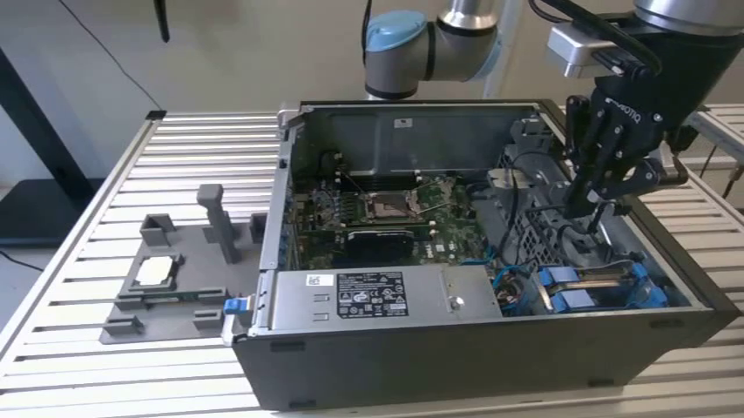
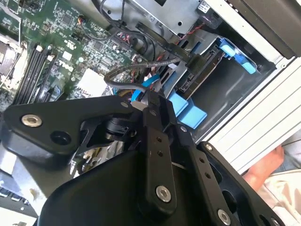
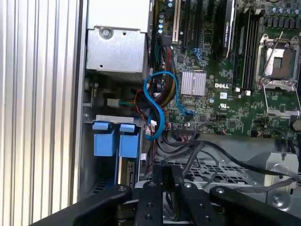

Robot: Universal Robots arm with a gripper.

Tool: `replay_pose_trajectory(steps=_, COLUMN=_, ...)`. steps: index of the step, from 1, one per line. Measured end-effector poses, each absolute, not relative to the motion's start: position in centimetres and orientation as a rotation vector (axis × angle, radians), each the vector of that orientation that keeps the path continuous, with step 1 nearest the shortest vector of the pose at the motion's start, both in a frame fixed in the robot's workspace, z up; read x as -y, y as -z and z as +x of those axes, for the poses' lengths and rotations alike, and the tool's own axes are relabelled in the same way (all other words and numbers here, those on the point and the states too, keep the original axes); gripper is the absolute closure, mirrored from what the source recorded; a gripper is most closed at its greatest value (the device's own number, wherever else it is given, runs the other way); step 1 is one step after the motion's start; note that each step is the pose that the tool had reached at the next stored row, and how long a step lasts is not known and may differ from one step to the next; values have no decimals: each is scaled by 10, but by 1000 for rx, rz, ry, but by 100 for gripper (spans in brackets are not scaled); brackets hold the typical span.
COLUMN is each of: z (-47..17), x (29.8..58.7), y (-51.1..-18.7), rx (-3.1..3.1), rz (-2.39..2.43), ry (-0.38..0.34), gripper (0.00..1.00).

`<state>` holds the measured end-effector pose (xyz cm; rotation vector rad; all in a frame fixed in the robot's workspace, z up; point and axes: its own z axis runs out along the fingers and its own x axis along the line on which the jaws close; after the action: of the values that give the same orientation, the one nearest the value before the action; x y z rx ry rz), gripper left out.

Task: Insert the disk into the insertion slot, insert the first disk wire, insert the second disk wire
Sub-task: 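Insert the first disk wire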

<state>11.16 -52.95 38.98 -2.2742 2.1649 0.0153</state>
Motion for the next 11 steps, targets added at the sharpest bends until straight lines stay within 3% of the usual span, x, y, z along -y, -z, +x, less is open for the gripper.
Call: replay_pose_trajectory(steps=11, z=112, x=531, y=-390, rx=-2166, rz=-2275, ry=-14, gripper=81)
